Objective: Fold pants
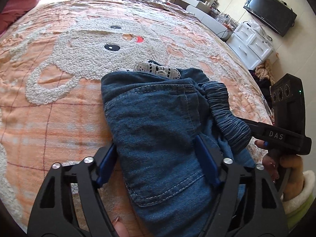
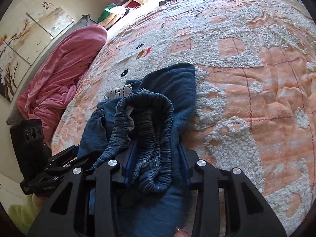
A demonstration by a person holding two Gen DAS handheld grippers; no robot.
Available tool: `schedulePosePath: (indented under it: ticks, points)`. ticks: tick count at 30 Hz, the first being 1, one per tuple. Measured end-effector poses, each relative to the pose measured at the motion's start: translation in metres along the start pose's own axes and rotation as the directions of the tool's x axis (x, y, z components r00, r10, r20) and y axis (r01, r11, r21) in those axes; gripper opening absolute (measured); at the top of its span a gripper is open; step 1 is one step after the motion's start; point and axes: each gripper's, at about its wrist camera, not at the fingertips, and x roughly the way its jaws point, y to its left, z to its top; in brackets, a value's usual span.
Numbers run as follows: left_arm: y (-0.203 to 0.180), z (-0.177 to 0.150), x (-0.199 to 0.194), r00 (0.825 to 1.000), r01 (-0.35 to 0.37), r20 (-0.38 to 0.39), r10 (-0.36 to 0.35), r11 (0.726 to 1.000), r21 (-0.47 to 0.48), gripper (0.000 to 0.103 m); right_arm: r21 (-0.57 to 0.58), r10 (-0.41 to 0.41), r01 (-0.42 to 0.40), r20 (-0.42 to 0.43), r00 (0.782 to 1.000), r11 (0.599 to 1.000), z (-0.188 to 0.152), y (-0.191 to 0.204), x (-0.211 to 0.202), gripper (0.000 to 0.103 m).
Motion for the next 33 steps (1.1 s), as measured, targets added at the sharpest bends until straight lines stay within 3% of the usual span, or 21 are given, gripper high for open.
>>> schedulePosePath:
  ticks: [5,14,22,33]
  points:
    - [-0.005,0.003,-0.01,0.999,0.0,0.045,-0.001,1.0,0.018,0.026,-0.077,-0.027,0.033,0.073,0.997,0.996,-0.008,0.017,-0.008,0.026]
    - [-0.01,0.01,-0.028,0.995,0.001,0.102,-0.006,0.999,0.043,0.02,-0.168,-0.009,0.037,0.162,0.987,0.985,-0.008,0.043,-0.021,0.021]
    - [-0.001,0.036,-0.056,0.974,-0.076,0.219,0.062,0.996,0.055,0.02,-0.266,0.018,0.038,0.206,0.978,0.963,0.022,0.083,-0.018,0.021]
    - [0.025,0.067,-0.052,0.972,-0.126,0.201,0.119,0.992,0.023,0.02,-0.264,0.02,0.031,0.188,0.982,0.964,0.056,0.096,0.015,0.021]
